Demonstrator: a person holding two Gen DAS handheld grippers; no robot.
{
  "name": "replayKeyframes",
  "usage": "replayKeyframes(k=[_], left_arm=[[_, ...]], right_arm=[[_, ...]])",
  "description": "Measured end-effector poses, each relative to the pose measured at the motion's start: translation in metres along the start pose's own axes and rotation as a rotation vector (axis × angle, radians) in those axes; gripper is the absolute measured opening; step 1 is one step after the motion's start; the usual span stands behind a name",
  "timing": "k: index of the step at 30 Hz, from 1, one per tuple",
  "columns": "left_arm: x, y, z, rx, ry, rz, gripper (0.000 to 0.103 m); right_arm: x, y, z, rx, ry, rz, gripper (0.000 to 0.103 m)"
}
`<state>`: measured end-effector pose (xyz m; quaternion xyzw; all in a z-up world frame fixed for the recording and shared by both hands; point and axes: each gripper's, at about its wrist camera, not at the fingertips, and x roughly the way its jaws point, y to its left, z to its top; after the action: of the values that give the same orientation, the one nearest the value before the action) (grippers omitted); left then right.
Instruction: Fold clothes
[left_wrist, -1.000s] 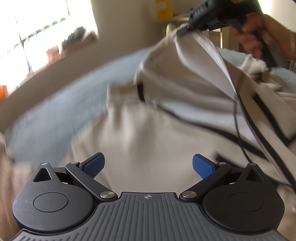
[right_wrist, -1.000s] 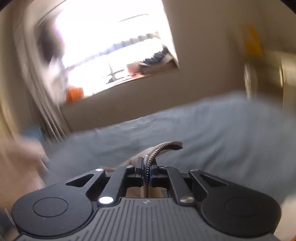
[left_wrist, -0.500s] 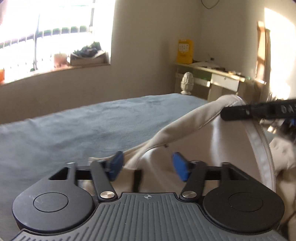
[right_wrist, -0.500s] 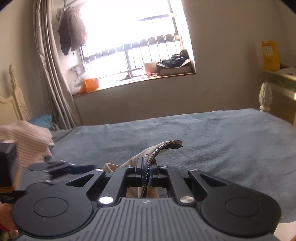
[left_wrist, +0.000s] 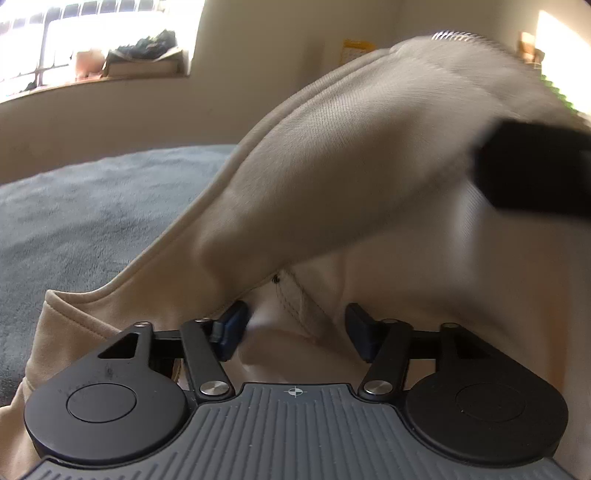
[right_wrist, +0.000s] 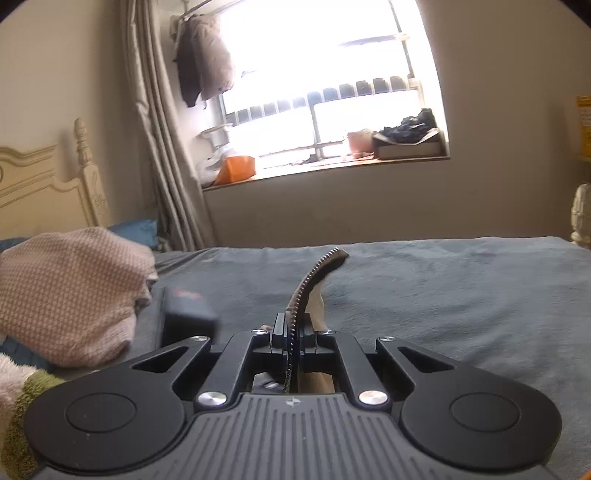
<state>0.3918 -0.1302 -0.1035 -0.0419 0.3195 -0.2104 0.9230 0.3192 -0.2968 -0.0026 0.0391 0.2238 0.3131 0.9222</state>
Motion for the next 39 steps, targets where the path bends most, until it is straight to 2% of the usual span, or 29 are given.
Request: replayKeyframes(k=[2, 6, 10, 16, 20, 24, 27, 31, 36, 39], left_arm=[[-0.007, 0.006, -0.001, -0.06, 0.008, -0.006, 0.062], [-0.032, 0.034, -0.007, -0.2, -0.026, -0.047, 0.07], [-0.057, 0.061, -0.013, -0.34, -0.061, -0.087, 0.07], [-0.025, 0.079, 0.001, -0.491, -0.007, -0.044, 0.069], [-0.042, 0.091, 0.004, -0.624, -0.048, -0.093, 0.069], [-0.079, 0.102, 0.002, -0.595, -0.055, -0.088, 0.07], [-0.104, 0.11, -0.004, -0.584, -0.04, -0.069, 0.07], [-0.138, 0.12, -0.023, -0.601, -0.034, -0.061, 0.07], [-0.158, 0.128, -0.048, -0.634, -0.025, -0.063, 0.07], [-0.166, 0.131, -0.058, -0.633, -0.018, -0.062, 0.07]], right_arm=[[-0.001, -0.002, -0.001, 0.005, -0.007, -0.022, 0.005], [-0.008, -0.019, 0.002, 0.062, -0.032, -0.064, 0.005], [-0.011, -0.025, 0.0, 0.076, -0.045, -0.073, 0.005], [-0.005, -0.021, -0.002, 0.111, -0.044, -0.042, 0.005], [-0.004, -0.021, -0.001, 0.148, -0.044, -0.036, 0.005], [0.002, -0.012, 0.001, 0.16, -0.034, -0.013, 0.005], [0.015, 0.007, 0.001, 0.102, 0.001, -0.023, 0.005], [0.043, 0.041, -0.003, 0.019, 0.094, -0.026, 0.005], [0.089, 0.083, -0.018, -0.094, 0.224, -0.085, 0.005], [0.118, 0.092, -0.029, -0.098, 0.292, -0.116, 0.005]])
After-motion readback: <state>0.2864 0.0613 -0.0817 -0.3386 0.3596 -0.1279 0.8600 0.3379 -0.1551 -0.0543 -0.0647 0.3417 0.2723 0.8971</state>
